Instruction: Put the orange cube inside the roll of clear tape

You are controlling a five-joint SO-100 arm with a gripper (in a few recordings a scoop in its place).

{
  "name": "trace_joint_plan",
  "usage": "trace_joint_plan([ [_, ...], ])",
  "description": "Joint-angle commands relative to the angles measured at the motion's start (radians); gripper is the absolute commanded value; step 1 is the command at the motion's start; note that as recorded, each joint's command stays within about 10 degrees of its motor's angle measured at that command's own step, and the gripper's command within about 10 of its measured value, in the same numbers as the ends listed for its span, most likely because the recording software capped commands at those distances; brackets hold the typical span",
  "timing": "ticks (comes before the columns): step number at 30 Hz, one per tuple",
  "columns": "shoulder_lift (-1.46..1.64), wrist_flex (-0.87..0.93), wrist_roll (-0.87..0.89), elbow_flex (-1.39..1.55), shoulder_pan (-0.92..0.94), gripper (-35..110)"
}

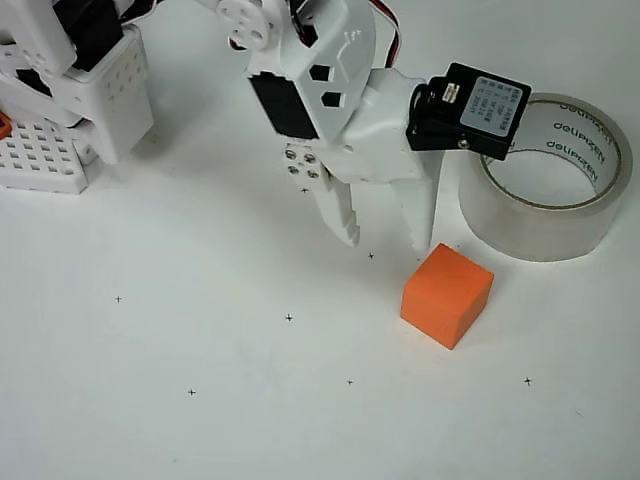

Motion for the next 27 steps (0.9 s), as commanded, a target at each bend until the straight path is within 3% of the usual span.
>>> trace_joint_plan([
  [1,-0.014,0.006,-0.012,-0.115,-0.014,30],
  [27,-0.196,0.006,-0.005,-0.308,-0.005,40],
])
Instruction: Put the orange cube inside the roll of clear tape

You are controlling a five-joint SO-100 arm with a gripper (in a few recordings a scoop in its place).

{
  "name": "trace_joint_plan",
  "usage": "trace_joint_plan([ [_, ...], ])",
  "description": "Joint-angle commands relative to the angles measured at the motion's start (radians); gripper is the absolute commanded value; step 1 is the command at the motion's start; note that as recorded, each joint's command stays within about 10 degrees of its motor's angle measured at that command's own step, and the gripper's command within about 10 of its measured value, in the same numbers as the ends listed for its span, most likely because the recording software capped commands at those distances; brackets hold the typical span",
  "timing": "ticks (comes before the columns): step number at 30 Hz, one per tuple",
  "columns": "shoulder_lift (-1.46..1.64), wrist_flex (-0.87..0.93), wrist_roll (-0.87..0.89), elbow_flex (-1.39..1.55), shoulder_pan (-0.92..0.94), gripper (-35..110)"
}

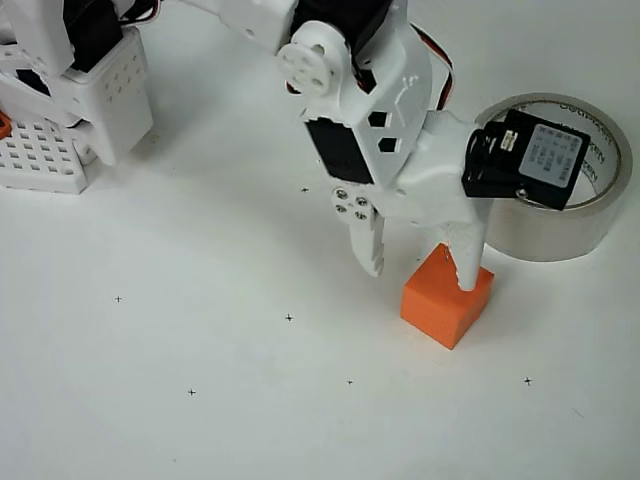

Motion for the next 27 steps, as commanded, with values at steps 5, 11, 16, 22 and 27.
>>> trace_joint_plan([
  [5,-0.011,0.021,-0.005,-0.129,-0.041,42],
  [11,-0.106,0.052,-0.008,-0.225,-0.055,44],
  [16,-0.150,0.052,-0.009,-0.255,-0.060,44],
  [22,-0.178,0.052,-0.009,-0.265,-0.064,44],
  [27,-0.219,0.052,-0.009,-0.282,-0.071,44],
])
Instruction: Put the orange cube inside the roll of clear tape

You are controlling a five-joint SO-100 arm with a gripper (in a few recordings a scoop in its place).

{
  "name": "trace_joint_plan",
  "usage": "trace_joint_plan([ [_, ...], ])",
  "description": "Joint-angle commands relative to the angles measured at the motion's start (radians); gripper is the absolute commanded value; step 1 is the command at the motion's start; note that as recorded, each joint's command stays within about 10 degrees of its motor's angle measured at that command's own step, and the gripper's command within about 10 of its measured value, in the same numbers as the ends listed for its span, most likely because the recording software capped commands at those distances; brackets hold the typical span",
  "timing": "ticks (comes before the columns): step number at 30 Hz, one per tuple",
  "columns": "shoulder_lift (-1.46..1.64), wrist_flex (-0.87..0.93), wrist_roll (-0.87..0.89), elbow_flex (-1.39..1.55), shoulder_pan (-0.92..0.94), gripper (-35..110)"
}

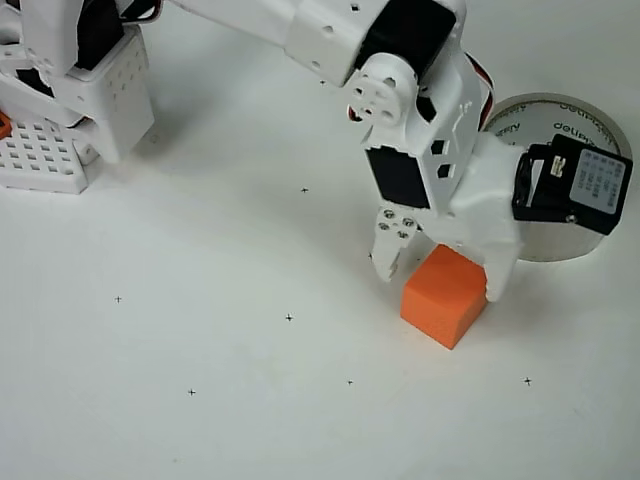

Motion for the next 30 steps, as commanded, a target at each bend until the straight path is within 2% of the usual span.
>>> trace_joint_plan([
  [1,0.028,0.008,-0.011,-0.083,-0.020,44],
  [4,0.018,0.008,-0.011,-0.086,-0.020,44],
  [10,0.006,0.008,-0.012,-0.086,-0.026,27],
  [16,-0.003,0.008,-0.012,-0.086,-0.038,17],
  [30,0.012,0.275,-0.041,-0.316,-0.075,17],
])
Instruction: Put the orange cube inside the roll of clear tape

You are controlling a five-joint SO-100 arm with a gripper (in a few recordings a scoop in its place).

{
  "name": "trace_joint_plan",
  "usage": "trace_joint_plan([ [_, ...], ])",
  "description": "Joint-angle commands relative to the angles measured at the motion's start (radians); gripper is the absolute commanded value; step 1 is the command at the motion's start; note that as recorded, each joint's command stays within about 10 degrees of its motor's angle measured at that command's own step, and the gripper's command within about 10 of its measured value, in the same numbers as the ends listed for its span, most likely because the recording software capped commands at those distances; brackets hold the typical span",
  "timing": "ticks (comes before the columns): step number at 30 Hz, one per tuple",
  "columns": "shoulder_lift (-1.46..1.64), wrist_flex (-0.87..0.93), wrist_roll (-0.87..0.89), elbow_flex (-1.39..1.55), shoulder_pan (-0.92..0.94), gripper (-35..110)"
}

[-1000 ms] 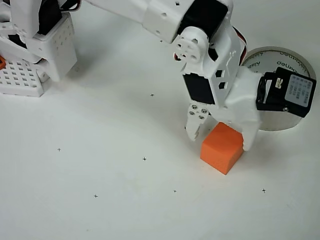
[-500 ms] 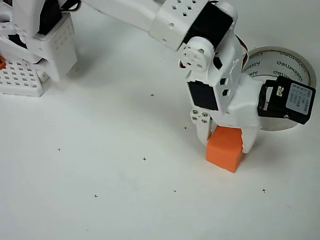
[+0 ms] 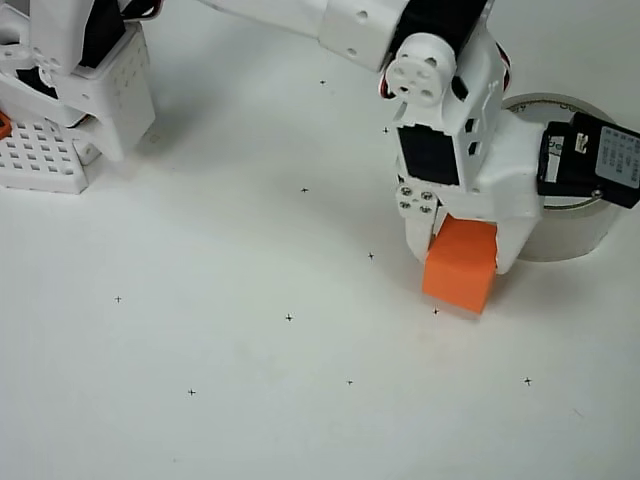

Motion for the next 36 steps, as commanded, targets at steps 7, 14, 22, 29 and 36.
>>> trace_joint_plan([
  [7,0.052,0.172,-0.029,-0.256,-0.044,17],
  [14,0.021,0.298,-0.040,-0.448,-0.103,17],
  [22,-0.083,0.397,-0.041,-0.672,-0.178,17],
  [29,-0.244,0.522,-0.041,-0.871,-0.227,17],
  [36,-0.270,0.529,-0.046,-1.002,-0.250,17],
])
